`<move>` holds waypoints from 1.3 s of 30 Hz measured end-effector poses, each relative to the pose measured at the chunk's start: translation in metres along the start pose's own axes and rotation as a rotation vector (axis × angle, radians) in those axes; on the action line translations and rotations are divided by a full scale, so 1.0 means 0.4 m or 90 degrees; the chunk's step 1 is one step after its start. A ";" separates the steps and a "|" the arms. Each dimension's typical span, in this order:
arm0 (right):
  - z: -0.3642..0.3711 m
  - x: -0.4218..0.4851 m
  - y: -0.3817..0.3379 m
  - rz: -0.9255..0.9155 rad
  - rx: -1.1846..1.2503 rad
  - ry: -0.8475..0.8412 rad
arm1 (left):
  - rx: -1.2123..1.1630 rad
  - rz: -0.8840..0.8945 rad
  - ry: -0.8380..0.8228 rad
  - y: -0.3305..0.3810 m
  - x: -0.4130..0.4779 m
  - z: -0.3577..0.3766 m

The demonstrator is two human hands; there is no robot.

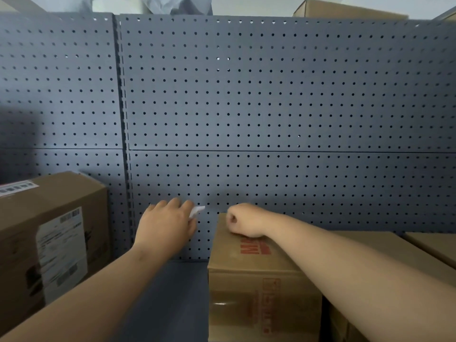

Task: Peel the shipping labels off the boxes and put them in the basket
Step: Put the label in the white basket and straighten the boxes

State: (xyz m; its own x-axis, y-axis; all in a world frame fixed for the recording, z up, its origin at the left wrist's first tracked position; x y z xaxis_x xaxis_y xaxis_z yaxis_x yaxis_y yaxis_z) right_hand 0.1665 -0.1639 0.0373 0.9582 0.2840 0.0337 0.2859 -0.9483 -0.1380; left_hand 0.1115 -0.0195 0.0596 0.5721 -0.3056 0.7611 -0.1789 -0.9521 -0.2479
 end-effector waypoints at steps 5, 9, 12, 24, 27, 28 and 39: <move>0.001 0.040 0.009 0.033 -0.039 0.005 | 0.003 0.007 0.004 -0.010 0.005 0.008; 0.016 0.020 -0.035 -0.048 0.002 -0.029 | 0.008 0.013 -0.002 -0.013 0.005 0.015; 0.006 -0.027 -0.040 -0.041 -0.050 -0.024 | 0.007 0.017 -0.009 -0.011 0.007 0.011; 0.000 -0.292 -0.066 -0.147 -0.055 -0.023 | -0.049 0.030 0.012 0.041 0.013 -0.084; -0.011 -0.303 -0.029 -0.110 -0.074 -0.048 | -0.060 0.025 0.012 0.061 0.010 -0.113; -0.014 -0.306 -0.019 -0.095 -0.075 -0.060 | -0.064 0.027 0.014 0.071 0.008 -0.125; -0.160 -0.472 0.212 0.022 0.131 0.126 | -0.287 -0.007 -0.036 0.312 0.046 -0.279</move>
State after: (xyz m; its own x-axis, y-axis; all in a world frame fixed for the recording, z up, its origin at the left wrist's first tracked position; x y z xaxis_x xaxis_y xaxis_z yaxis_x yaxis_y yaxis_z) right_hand 0.0101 -0.3070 0.0826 0.9559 0.1996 0.2154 0.2649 -0.9026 -0.3393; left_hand 0.0103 -0.1445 0.1095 0.6163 -0.3062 0.7256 -0.4960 -0.8666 0.0556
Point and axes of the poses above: each hand's wrist, its own x-axis towards the middle knuckle, its own z-axis out of the palm, y = z × x, the point moved 8 cm from there along x, towards the middle knuckle, and after that the axes turned 2 degrees about -y, right-handed, at the moved point
